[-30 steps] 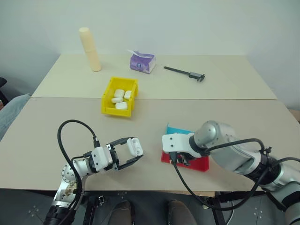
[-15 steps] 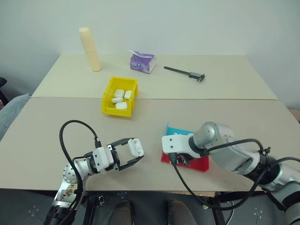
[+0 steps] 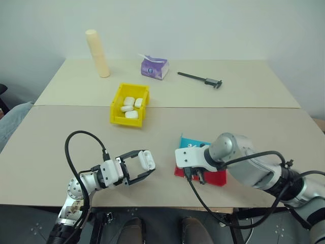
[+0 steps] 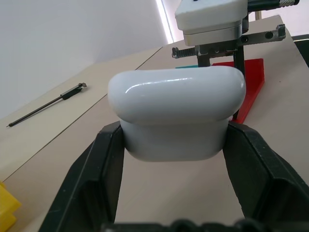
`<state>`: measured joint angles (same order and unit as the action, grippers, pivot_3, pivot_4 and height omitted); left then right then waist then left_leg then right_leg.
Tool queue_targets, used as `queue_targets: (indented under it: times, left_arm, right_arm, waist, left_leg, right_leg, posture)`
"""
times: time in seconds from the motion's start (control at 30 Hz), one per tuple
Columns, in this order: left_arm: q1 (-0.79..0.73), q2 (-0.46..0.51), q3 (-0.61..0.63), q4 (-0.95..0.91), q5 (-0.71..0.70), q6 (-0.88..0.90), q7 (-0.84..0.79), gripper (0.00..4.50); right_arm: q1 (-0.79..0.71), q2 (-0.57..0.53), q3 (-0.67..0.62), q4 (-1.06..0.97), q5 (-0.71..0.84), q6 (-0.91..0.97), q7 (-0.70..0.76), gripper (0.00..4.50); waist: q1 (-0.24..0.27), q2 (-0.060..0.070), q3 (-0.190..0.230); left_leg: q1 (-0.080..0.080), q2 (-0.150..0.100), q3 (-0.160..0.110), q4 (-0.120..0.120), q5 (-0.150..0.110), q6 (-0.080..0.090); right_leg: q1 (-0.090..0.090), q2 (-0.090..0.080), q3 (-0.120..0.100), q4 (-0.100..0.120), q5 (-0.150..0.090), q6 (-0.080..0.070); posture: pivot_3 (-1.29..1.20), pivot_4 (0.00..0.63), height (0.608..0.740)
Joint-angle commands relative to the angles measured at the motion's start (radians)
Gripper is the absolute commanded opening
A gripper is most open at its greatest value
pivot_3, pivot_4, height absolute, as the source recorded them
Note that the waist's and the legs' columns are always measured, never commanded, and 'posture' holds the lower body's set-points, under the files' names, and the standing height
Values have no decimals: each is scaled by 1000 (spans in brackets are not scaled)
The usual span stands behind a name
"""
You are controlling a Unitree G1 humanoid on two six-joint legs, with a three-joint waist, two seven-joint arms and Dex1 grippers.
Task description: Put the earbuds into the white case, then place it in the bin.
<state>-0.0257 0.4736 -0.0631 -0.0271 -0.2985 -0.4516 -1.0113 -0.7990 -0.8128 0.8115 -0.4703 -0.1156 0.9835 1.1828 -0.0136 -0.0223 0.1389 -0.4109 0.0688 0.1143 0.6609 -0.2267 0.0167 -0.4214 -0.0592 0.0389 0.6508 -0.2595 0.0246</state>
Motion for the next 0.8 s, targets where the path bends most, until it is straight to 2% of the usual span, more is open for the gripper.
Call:
queue_targets:
  times: [0.03, 0.2, 0.33, 0.4, 0.57, 0.7, 0.8]
  left_arm:
    - [-6, 4, 2, -32, -19, -18, -1, 2762]
    - [-39, -5, -5, -101, -92, 21, -16, 2762]
    - [-92, -12, -29, -266, -166, 208, 55, 2762]
    - [-105, -3, -30, -315, -180, 279, 77, 2762]
    - [-154, -3, -38, -353, -246, 371, 52, 2762]
    - [-179, 37, -50, -415, -278, 482, 37, 2762]
    - [-194, 61, -52, -428, -282, 505, 3, 2762]
  right_arm:
    - [6, -2, -32, -28, 8, 4, -5, 625]
    - [-8, 21, -208, -89, 136, 88, 8, 625]
    - [-24, 35, -542, -122, 319, 155, 27, 625]
    - [-15, 26, -632, -126, 376, 141, 25, 625]
    - [68, 19, -819, -103, 452, 5, -14, 625]
    - [144, 114, -969, -76, 538, -225, -36, 625]
    - [163, 224, -1054, -56, 690, -285, -46, 625]
  waist:
    - [0, 0, 0]
    - [1, 0, 0]
    - [4, 0, 0]
    - [6, 0, 0]
    - [3, 0, 0]
    - [-2, 0, 0]
    - [-3, 0, 0]
  left_leg:
    - [0, 0, 0, 0, 0, 0]
    - [-1, 0, 0, 0, 0, 0]
    - [-2, 0, -1, 0, 0, 0]
    - [-3, 0, -2, 0, 0, 0]
    - [-2, 0, -1, 0, 0, 0]
    - [-1, 0, -1, 0, 0, 0]
    - [-1, 0, -1, -1, 0, 0]
  right_leg:
    - [0, 0, 0, 0, 0, 0]
    - [0, 0, 0, 0, 0, 0]
    - [0, 0, -1, -1, 0, 0]
    - [0, 0, -1, -2, 0, 1]
    - [1, 1, -1, -2, 0, 1]
    - [1, 2, 0, -2, 1, 1]
    - [1, 2, 1, -2, 0, 1]
  posture:
    - [0, 150, 740]
    - [0, 150, 740]
    - [0, 150, 740]
    - [0, 150, 740]
    - [0, 150, 740]
    - [0, 150, 740]
    - [0, 150, 740]
